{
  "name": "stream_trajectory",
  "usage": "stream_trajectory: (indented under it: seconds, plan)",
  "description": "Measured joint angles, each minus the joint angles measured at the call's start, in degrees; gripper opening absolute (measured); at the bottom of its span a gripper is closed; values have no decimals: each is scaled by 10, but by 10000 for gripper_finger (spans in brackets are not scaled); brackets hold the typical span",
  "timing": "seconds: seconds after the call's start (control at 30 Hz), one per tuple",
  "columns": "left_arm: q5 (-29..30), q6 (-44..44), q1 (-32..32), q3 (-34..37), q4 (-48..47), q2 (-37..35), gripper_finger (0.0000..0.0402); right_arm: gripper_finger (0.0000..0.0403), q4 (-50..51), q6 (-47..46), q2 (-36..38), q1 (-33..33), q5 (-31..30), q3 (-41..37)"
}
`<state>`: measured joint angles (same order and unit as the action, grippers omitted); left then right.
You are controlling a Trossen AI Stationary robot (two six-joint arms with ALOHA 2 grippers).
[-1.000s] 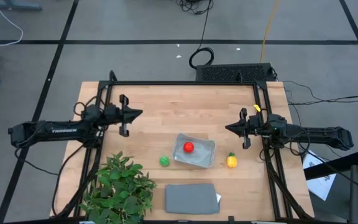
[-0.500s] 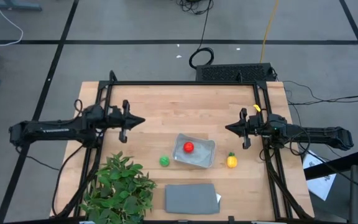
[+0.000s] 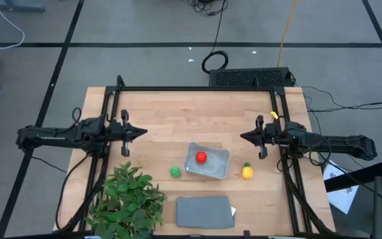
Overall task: Pick and placing Produce into tupperware
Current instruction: Put the yellow pineapple into the gray bin
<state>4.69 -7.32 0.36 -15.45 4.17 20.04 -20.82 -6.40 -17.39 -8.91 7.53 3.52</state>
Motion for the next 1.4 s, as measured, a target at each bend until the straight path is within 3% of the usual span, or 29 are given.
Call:
stream_trajectory:
  seconds: [0.17, 0.57, 1.1, 1.4]
  plan:
    - [0, -26, -3, 27, 12, -21, 0, 0, -1, 0, 0, 0, 0, 0]
    - [-17, 1, -1, 116, 100, -48, 0, 0, -1, 0, 0, 0, 2, 0]
    - [-16, -17, -1, 120, 111, -47, 3, 0, -22, 17, 0, 0, 14, 1]
    - [-16, -29, -1, 120, 111, -47, 23, 0, 74, 18, -16, 0, 20, 58]
